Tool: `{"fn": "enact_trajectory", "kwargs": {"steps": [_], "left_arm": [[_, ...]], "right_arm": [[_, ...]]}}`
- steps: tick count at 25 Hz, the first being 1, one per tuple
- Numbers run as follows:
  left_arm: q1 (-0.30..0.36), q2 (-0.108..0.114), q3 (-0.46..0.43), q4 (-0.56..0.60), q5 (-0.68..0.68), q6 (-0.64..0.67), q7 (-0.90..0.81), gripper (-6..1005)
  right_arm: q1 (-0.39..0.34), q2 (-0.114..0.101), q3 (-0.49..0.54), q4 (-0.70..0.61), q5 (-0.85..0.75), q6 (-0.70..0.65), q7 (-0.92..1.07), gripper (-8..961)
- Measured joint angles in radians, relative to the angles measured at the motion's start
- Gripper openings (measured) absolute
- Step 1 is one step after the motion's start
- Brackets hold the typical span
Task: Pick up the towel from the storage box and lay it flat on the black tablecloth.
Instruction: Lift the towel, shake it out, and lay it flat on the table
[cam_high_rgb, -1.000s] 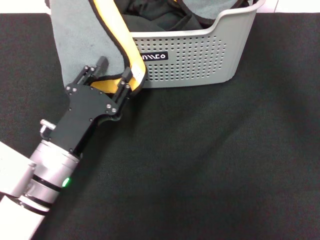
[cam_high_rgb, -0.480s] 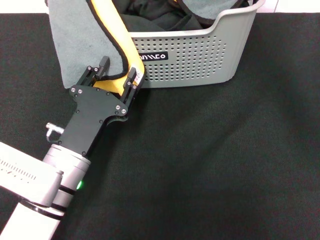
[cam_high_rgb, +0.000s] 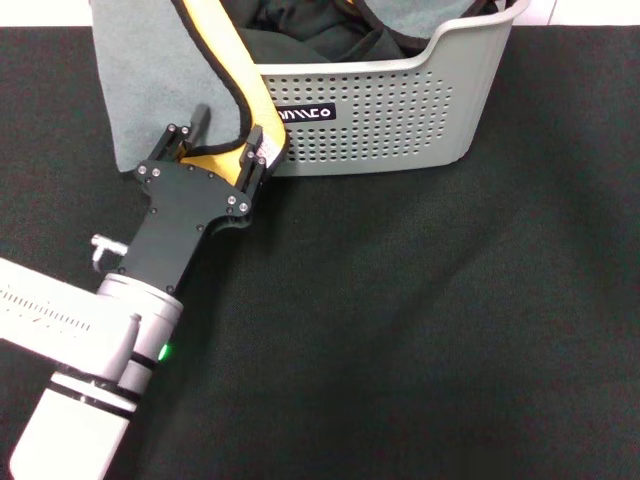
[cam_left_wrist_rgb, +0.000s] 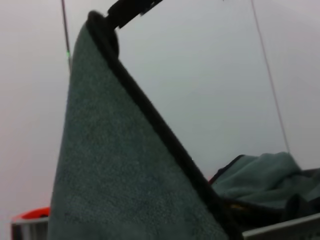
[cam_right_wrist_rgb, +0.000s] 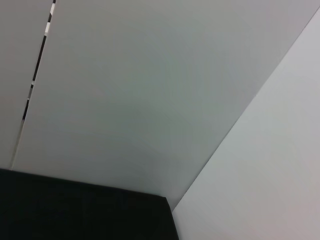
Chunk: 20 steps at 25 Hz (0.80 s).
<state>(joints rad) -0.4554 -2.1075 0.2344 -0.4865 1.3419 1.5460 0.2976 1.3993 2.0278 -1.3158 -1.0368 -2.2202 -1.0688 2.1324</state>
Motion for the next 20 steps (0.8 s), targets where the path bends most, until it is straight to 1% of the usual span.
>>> {"fn": "enact_trajectory", "kwargs": {"steps": [3,5,9,14,16,18,20], "left_arm": [[-0.001,0.000,-0.046,-0.008,-0.001,-0.040,0.020,535],[-0.002,0.000,-0.061,-0.009,-0.006,-0.056,0.022,535],[0.000,0.000,-0.064,-0.009,-0.037,-0.050,0.020,533],[0.020,0.000,-0.074,-0.003,-0.048,0.006,0.016,531],[0.022,0.000,-0.080,0.000,-0.049,0.008,0.016,530],[0.019,0.000,-0.080,0.002,-0.049,0.004,0.016,497],[0.016,0.000,-0.076,-0.002,-0.044,-0.001,0.016,500]], "right_arm": [[0.001,0.000,0.001,-0.003,0.000,-0.001,0.001,-1],[-0.001,0.000,0.001,-0.007,0.000,-0.001,0.001,-1],[-0.010,0.000,0.001,-0.008,0.000,-0.002,0.001,0],[-0.028,-0.002,0.003,-0.023,0.000,-0.003,0.001,0],[-0.037,-0.002,0.003,-0.034,0.001,-0.003,0.001,0],[-0.045,-0.003,0.003,-0.048,0.001,-0.003,0.001,0],[-0.050,-0.002,0.003,-0.054,0.001,-0.003,0.002,0]]}}
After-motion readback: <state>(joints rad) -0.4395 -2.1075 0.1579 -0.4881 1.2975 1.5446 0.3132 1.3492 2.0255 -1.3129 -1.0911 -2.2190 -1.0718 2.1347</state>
